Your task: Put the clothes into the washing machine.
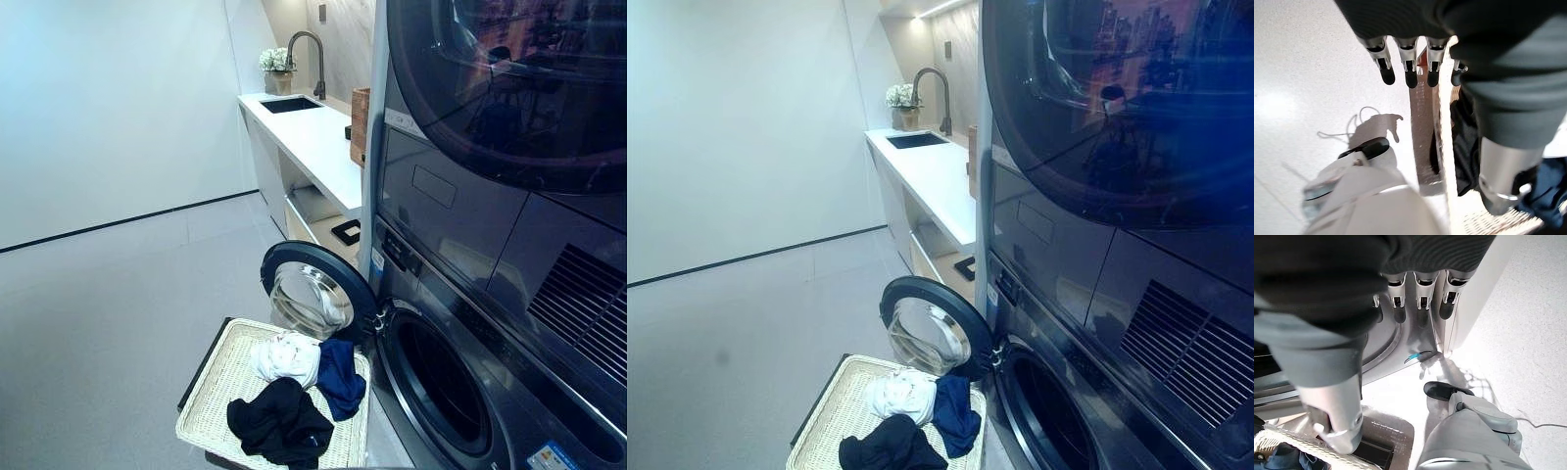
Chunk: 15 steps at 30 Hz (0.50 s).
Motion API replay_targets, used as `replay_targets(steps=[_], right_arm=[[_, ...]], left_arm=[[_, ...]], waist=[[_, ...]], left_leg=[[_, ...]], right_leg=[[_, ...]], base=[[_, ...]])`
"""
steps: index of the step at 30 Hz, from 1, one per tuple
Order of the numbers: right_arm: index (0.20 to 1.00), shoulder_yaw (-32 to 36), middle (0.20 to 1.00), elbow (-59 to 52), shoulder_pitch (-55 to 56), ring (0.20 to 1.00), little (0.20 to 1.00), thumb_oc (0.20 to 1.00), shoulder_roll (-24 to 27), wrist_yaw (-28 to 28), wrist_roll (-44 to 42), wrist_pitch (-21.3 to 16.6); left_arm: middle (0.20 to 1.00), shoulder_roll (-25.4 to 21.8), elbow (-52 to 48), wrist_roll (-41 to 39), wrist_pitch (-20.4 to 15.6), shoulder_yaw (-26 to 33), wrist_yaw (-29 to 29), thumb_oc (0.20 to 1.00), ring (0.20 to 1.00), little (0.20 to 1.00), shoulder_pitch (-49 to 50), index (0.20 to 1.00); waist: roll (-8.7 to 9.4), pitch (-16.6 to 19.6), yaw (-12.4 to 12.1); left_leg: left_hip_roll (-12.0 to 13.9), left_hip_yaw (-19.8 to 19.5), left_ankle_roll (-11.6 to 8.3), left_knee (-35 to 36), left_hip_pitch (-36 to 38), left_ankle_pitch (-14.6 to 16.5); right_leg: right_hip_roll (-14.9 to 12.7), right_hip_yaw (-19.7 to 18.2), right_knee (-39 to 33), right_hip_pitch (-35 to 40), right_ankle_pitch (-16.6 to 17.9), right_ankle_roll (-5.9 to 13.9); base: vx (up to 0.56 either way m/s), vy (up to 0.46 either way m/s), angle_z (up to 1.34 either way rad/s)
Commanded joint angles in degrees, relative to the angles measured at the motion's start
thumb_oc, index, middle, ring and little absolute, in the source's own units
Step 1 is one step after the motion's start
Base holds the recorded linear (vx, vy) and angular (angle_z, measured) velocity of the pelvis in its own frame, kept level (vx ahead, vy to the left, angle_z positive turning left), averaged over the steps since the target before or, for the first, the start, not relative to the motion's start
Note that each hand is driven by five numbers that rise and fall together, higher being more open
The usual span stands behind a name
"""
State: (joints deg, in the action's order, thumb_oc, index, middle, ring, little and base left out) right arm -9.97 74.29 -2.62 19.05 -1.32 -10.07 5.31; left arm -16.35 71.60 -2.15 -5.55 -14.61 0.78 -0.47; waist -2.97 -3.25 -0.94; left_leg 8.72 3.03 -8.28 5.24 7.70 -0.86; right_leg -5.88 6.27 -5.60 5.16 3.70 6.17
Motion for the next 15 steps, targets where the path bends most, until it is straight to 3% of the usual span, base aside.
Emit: replay_targets(steps=[1, 2, 6, 9, 13, 15], right_arm=[[1.000, -1.4, 1.000, 0.4, -6.7, 1.000, 1.000, 1.000, -0.2, -0.7, -3.4, -2.4], [1.000, -1.6, 1.000, 0.0, -7.9, 1.000, 1.000, 1.000, -0.1, -1.5, -5.2, -3.3], [1.000, -1.8, 1.000, -1.1, -10.3, 1.000, 1.000, 1.000, 0.6, -2.4, -7.7, -4.7], [1.000, -2.8, 1.000, -2.9, -15.5, 1.000, 1.000, 1.000, 2.1, -4.1, -11.4, -6.3], [1.000, -3.2, 1.000, -3.9, -19.3, 1.000, 1.000, 1.000, 3.7, -3.9, -12.4, -6.4], [1.000, -4.2, 1.000, -4.6, -22.7, 1.000, 1.000, 1.000, 5.1, -3.2, -13.4, -7.0]], left_arm=[[1.000, -1.9, -1.4, -6.4, -6.8, -0.2, -7.4, 1.000, 1.000, 1.000, -8.4, 1.000], [1.000, -2.0, -2.4, -6.6, -10.0, 0.0, -10.6, 1.000, 1.000, 1.000, -9.8, 1.000], [1.000, -2.4, -5.5, -7.1, -13.8, 0.4, -15.6, 1.000, 1.000, 1.000, -12.3, 1.000], [1.000, -3.3, -9.6, -7.2, -17.1, 0.2, -24.1, 1.000, 1.000, 1.000, -17.5, 1.000], [1.000, -4.4, -12.1, -5.5, -18.6, 0.1, -30.7, 1.000, 1.000, 1.000, -21.1, 1.000], [1.000, -5.7, -14.9, -1.6, -18.5, -0.3, -38.6, 1.000, 1.000, 1.000, -24.9, 1.000]], waist=[[3.10, -6.9, -1.5], [2.95, -8.7, -1.6], [2.60, -12.2, -1.6], [2.14, -17.6, -1.4], [2.11, -20.7, -1.2], [2.67, -23.6, -1.5]], left_leg=[[-2.1, 2.4, 3.27, -0.2, -0.7, 1.3], [-2.4, 1.9, 3.40, -0.2, -2.4, 1.0], [-2.8, 1.1, 3.55, -0.2, -5.9, 0.3], [-4.0, -0.5, 3.97, -0.2, -12.0, -1.3], [-4.3, -1.5, 3.92, -0.8, -16.1, -2.5], [-4.7, -2.1, 3.69, -2.7, -20.2, -2.9]], right_leg=[[-2.2, -1.0, 0.9, -2.2, -0.2, 1.91], [-2.1, -1.0, 0.9, -3.9, 0.2, 1.79], [-1.9, -1.2, 1.1, -7.6, 1.1, 1.58], [-1.3, -1.4, 3.2, -14.4, 1.9, 1.09], [-1.1, -1.6, 5.8, -19.6, 2.1, 0.89], [-1.1, -1.3, 7.5, -23.6, 2.6, 1.11]], base=[[-0.18, -0.028, 0.01], [-0.18, -0.026, 0.00], [-0.17, -0.009, 0.04], [-0.21, 0.015, 0.07], [-0.11, 0.016, -0.02], [-0.15, -0.017, -0.05]])
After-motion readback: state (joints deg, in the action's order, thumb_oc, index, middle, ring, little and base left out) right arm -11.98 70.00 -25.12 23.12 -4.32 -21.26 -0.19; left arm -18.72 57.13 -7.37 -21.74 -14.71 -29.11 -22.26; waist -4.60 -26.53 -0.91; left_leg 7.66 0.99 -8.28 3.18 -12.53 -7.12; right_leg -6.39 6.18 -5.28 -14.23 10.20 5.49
